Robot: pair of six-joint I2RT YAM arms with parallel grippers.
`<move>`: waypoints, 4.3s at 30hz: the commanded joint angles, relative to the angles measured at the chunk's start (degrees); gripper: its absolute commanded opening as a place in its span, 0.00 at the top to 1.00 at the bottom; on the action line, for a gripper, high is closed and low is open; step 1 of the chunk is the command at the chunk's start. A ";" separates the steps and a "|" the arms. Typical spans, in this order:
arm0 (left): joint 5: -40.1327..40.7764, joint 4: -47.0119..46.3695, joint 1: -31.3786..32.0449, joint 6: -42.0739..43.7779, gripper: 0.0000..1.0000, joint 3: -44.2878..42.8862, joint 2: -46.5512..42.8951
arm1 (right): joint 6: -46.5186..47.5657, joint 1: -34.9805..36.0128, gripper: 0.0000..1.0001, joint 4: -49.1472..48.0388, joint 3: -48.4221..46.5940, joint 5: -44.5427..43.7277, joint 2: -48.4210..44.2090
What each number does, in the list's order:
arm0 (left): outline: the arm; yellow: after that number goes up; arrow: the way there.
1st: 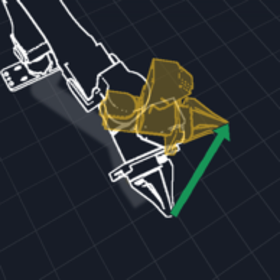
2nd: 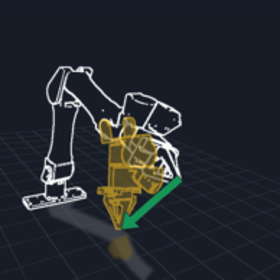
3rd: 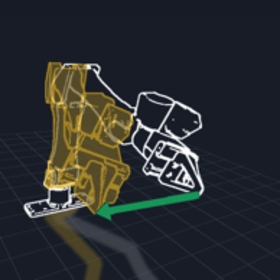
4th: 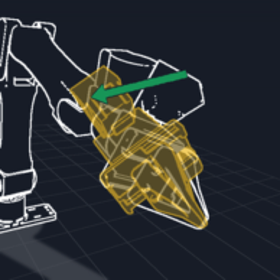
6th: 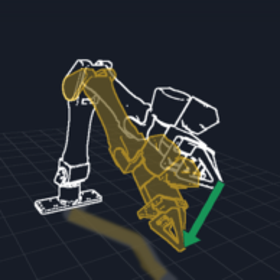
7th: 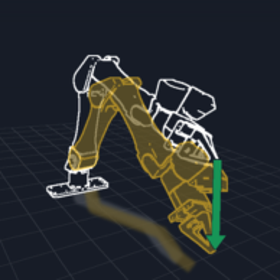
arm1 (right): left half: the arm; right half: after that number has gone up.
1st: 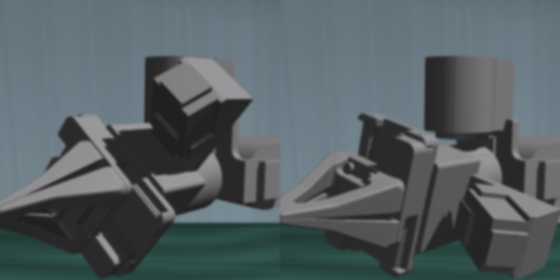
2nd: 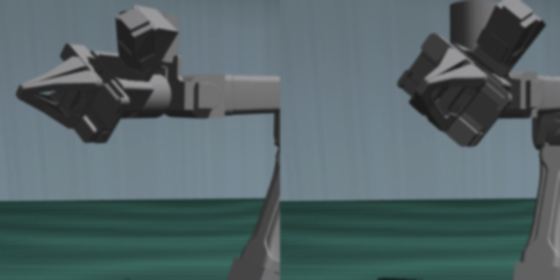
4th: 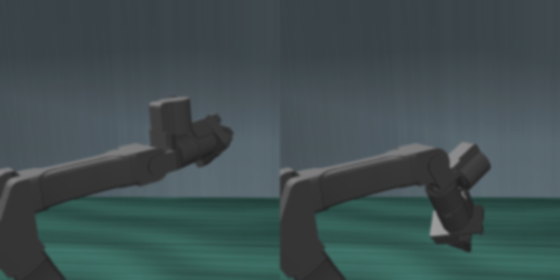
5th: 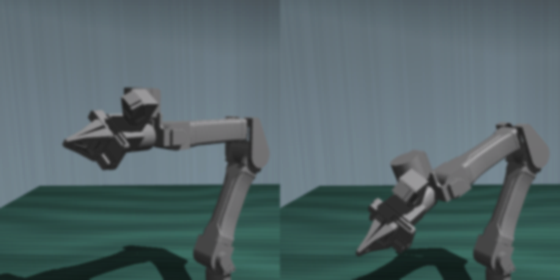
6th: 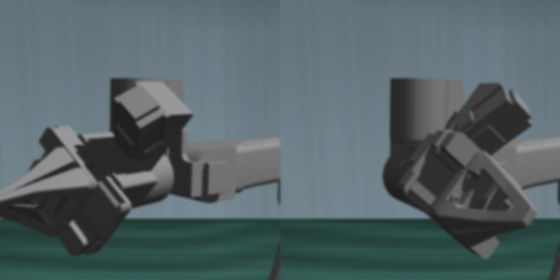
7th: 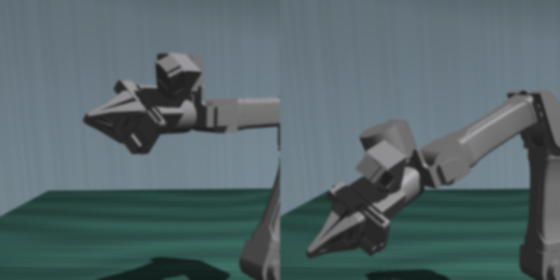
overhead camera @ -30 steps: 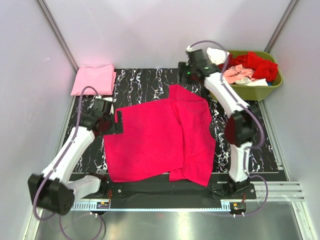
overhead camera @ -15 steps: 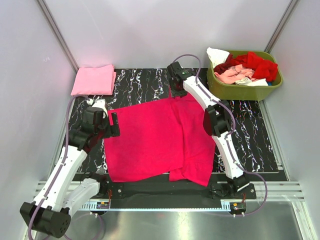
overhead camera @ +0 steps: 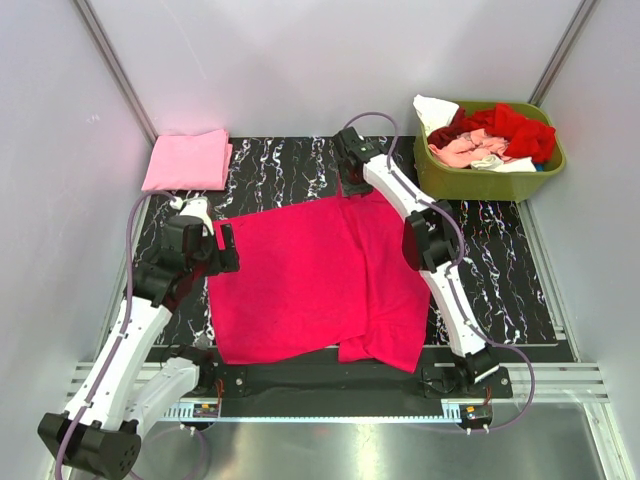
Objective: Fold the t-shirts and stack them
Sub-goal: Flatten the tshirt out
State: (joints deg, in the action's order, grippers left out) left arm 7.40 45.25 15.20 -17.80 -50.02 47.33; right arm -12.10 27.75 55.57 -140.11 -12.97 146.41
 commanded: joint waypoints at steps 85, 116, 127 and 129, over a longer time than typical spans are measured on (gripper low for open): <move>-1.33 -3.51 -0.09 0.93 0.14 0.63 -1.10 | 6.21 -6.47 1.00 -7.58 -4.73 -10.76 -4.38; -1.24 -5.52 -0.43 -4.33 0.14 -2.10 13.02 | -1.86 -6.83 0.06 -21.30 18.52 -7.60 -26.04; -2.04 -12.91 -5.44 -9.35 0.16 -9.12 39.73 | -7.77 -6.39 0.05 -14.71 45.37 3.57 -31.81; -1.07 -13.43 -6.41 -9.88 0.16 -11.40 43.09 | -7.33 -6.39 0.05 -12.86 43.62 3.13 -28.91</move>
State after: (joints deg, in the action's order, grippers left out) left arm 5.02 35.70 9.96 -25.65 -57.10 86.41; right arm -18.74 21.67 39.83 -95.31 -10.94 114.91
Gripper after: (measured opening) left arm 0.843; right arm 0.948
